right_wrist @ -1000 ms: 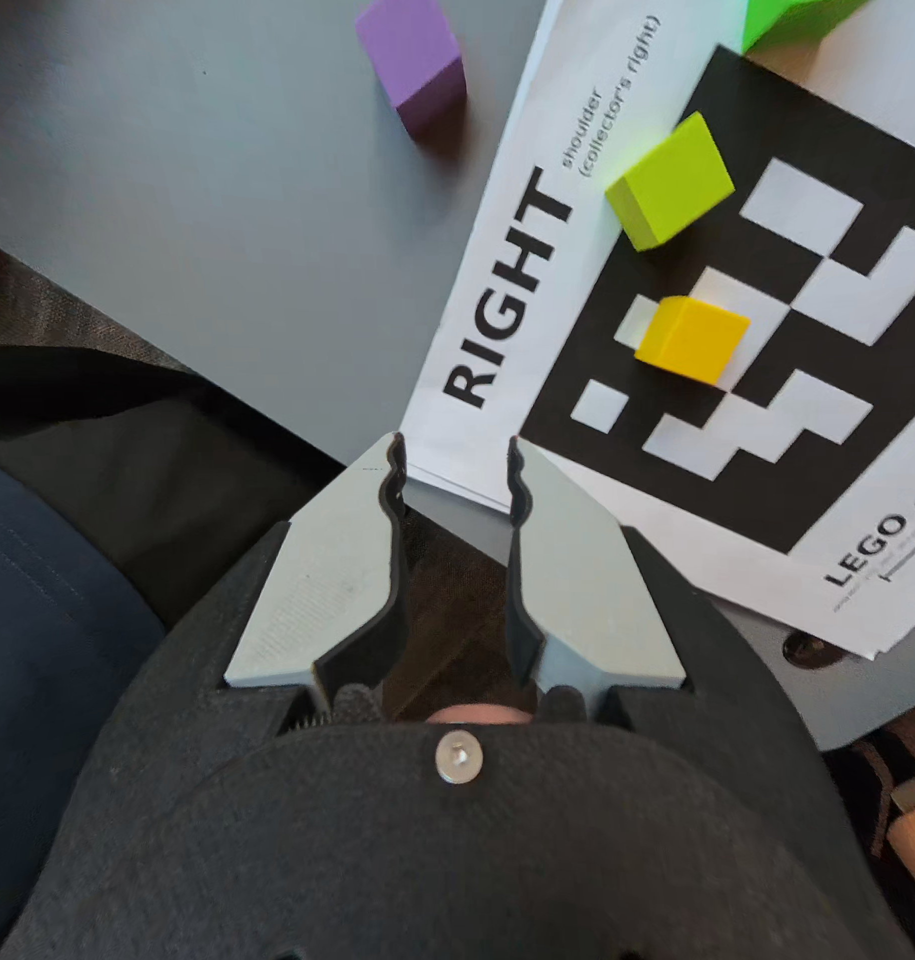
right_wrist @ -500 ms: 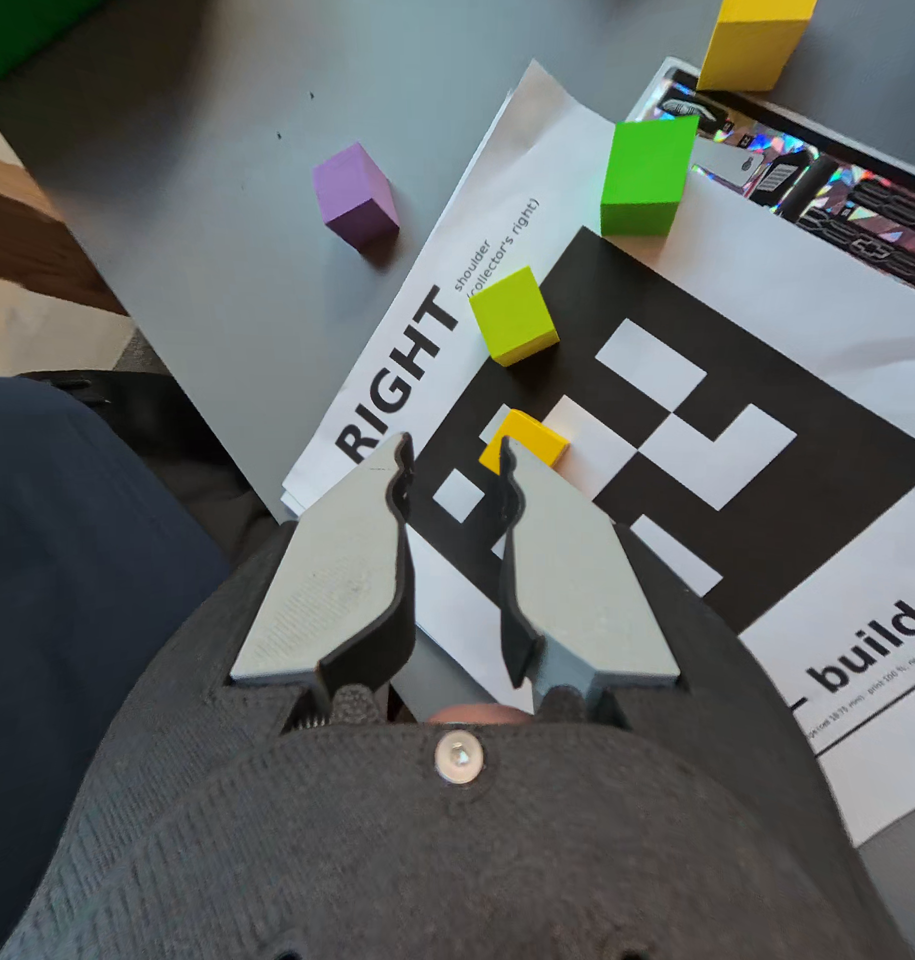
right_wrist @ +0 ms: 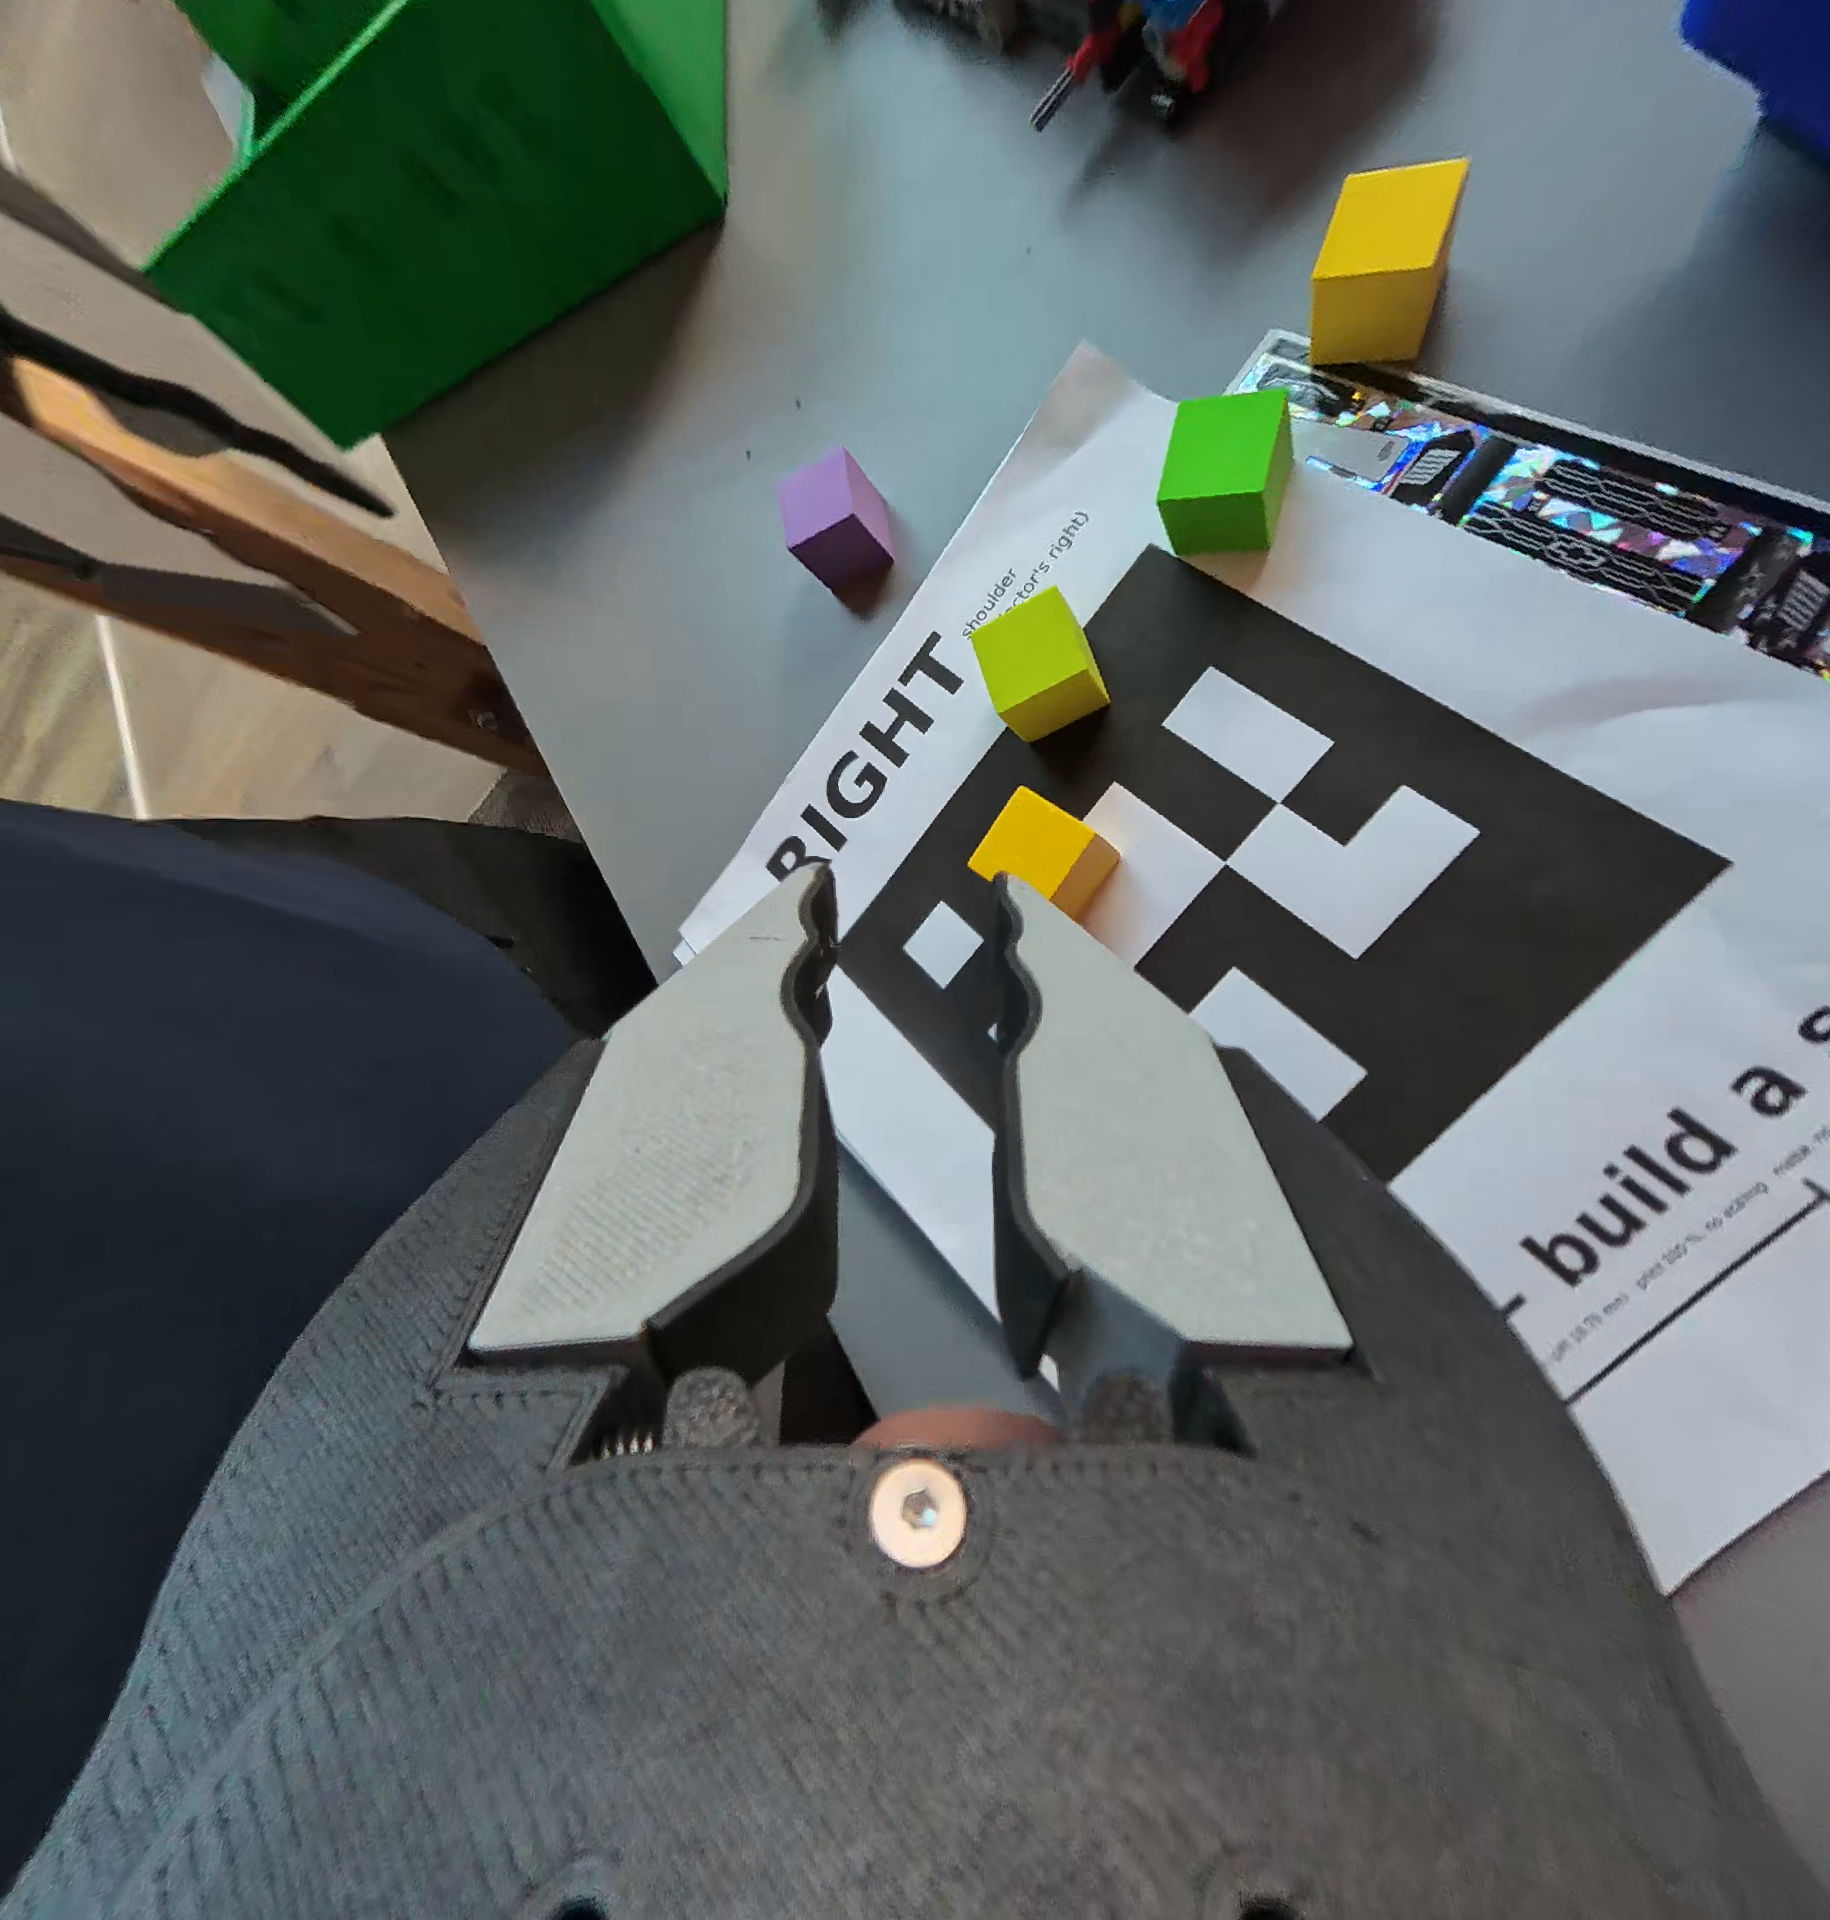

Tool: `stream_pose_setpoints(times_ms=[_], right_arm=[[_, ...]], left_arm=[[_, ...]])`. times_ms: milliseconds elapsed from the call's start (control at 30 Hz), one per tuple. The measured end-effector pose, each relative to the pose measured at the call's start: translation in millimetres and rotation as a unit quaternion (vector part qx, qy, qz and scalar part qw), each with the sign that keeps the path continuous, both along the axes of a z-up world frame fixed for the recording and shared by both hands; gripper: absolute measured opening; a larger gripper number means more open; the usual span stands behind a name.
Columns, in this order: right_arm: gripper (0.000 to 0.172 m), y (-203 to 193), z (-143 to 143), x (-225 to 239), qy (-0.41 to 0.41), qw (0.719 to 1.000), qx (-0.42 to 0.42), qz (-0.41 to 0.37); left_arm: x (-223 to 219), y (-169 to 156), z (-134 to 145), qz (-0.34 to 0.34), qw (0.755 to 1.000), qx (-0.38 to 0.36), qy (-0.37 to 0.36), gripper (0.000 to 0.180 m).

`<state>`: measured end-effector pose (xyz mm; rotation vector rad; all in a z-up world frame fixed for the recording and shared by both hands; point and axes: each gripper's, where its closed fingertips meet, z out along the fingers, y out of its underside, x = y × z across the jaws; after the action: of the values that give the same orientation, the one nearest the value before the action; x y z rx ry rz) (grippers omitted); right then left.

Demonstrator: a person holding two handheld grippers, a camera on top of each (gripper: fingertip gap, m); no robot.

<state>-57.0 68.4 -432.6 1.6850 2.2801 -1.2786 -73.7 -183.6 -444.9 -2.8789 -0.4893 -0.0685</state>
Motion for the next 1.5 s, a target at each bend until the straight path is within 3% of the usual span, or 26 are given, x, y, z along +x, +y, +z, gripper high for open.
stream_pose_setpoints(times_ms=[133,233,433,600,733,867,1000,1133,1267,1500], right_arm=[[0.026,9,3,17,-0.009,1.000,0.007,-0.028],[0.027,15,5,35,-0.017,0.998,0.022,-0.052],[0.027,16,8,62,-0.045,0.988,0.028,-0.142],[0.025,-5,17,68,-0.048,0.979,0.031,-0.197],[0.024,-21,22,67,-0.048,0.972,0.030,-0.229],[0.023,-27,20,64,-0.057,0.969,0.032,-0.238],[0.022,-25,16,58,-0.067,0.969,0.036,-0.237],[0.021,-21,14,50,-0.071,0.968,0.044,-0.238],[0.021,-24,10,47,-0.079,0.966,0.040,-0.242],[0.020,-29,5,54,-0.091,0.964,0.040,-0.247]], left_arm=[[-37,74,-15,-0.116,0.992,0.021,0.036,0.048],[-58,107,-30,-0.192,0.980,0.018,0.045,0.054],[-72,125,-52,-0.386,0.922,-0.006,0.031,0.052],[-80,127,-69,-0.477,0.877,-0.040,0.037,0.027],[-89,135,-65,-0.456,0.889,-0.022,0.037,0.026],[-115,142,-30,-0.395,0.917,0.027,0.037,0.026],[-183,137,18,-0.333,0.939,0.050,0.070,0.026],[-255,124,46,-0.272,0.957,0.041,0.091,0.026],[-288,114,42,-0.252,0.964,0.022,0.081,0.026],[-289,111,20,-0.260,0.964,-0.001,0.063,0.026]])
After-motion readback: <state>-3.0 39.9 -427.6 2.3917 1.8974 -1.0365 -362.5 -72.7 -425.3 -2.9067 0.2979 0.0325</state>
